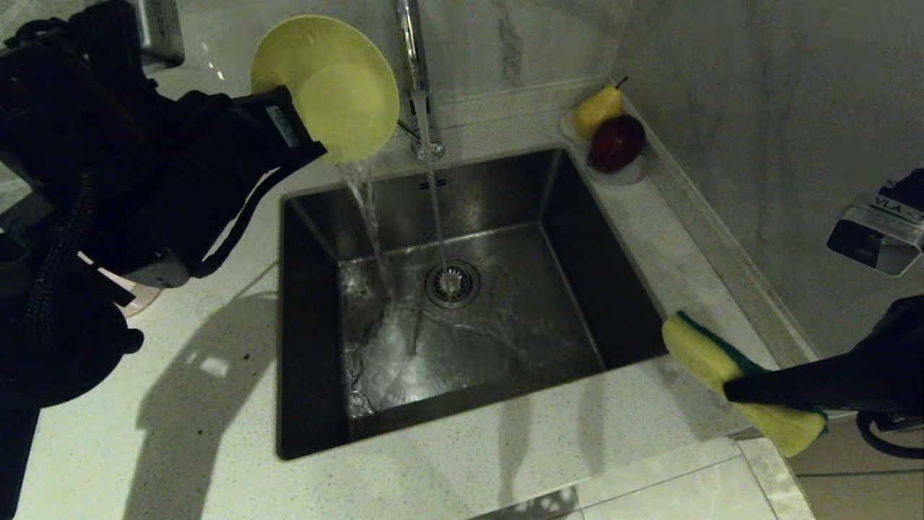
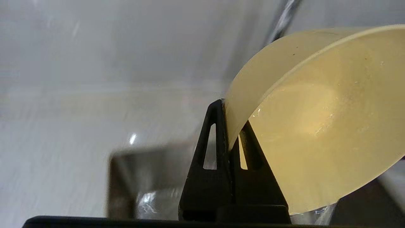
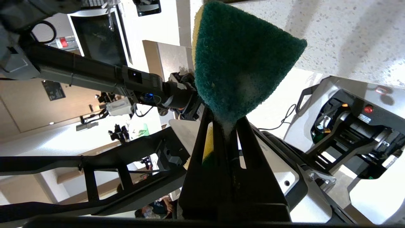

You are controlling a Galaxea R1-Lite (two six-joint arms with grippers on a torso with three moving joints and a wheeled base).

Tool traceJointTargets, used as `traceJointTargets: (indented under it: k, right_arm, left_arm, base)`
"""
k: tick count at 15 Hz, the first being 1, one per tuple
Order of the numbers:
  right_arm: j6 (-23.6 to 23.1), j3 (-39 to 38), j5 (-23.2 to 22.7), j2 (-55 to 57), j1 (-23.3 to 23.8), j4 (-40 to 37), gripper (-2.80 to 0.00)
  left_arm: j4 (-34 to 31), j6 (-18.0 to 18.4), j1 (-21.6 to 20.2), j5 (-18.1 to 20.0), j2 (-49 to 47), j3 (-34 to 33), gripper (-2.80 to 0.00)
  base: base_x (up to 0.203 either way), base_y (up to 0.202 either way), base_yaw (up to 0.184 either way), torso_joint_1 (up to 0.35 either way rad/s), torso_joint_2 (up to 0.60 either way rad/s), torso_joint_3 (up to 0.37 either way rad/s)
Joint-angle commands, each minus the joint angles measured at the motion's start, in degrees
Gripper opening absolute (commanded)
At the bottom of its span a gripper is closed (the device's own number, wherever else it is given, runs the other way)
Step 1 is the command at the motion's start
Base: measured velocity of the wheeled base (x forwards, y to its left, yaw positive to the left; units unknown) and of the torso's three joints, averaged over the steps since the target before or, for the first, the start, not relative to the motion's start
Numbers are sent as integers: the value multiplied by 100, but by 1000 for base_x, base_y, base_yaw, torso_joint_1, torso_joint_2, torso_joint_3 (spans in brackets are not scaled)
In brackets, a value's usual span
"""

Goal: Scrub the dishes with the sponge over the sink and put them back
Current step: Wash the bowl, then wipe the bowl

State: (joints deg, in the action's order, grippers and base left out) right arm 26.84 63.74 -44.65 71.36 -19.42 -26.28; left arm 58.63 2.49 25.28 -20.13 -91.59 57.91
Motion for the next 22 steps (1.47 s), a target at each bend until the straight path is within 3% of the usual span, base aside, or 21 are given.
traceJointTargets:
  k: [1,5,7,9,11,14,16,18,20,22]
  right_arm:
    - [14,-55,-35,79,-9,51,-280]
    - [29,-38,-139,86,0,44,-280]
    - [31,-2,-175,27,-9,9,-280]
    - [49,6,-256,-35,-9,6,-280]
    - [49,13,-492,-96,-42,50,-280]
    - [29,29,-691,-90,-260,134,-280]
    - [57,-62,-676,6,-652,418,-280]
    - [81,31,-608,285,-1080,571,-280]
    - [90,153,-390,585,-1531,591,-280]
    - [97,430,185,862,-1997,563,-280]
  left_arm:
    - [465,137,-83,152,29,-195,-280]
    - [1210,156,-273,622,64,-589,-280]
    - [1281,140,-294,837,295,-720,-280]
    - [1022,125,-295,823,436,-752,-280]
    - [183,83,-291,694,723,-831,-280]
    - [-2250,-396,-289,667,1195,-825,-280]
    - [-4182,-1247,-283,726,1395,-568,-280]
    - [-5505,-2291,-253,960,1491,-312,-280]
    - [-5894,-2457,18,1205,1680,-465,-280]
    - [-5915,-2428,338,1229,1736,-644,-280]
  base:
    - [0,0,0,0,0,0]
    - [0,0,0,0,0,0]
    - [0,0,0,0,0,0]
    - [0,0,0,0,0,0]
    - [0,0,0,0,0,0]
    - [0,0,0,0,0,0]
    - [0,0,0,0,0,0]
    - [0,0,0,0,0,0]
    - [0,0,0,0,0,0]
    - [0,0,0,0,0,0]
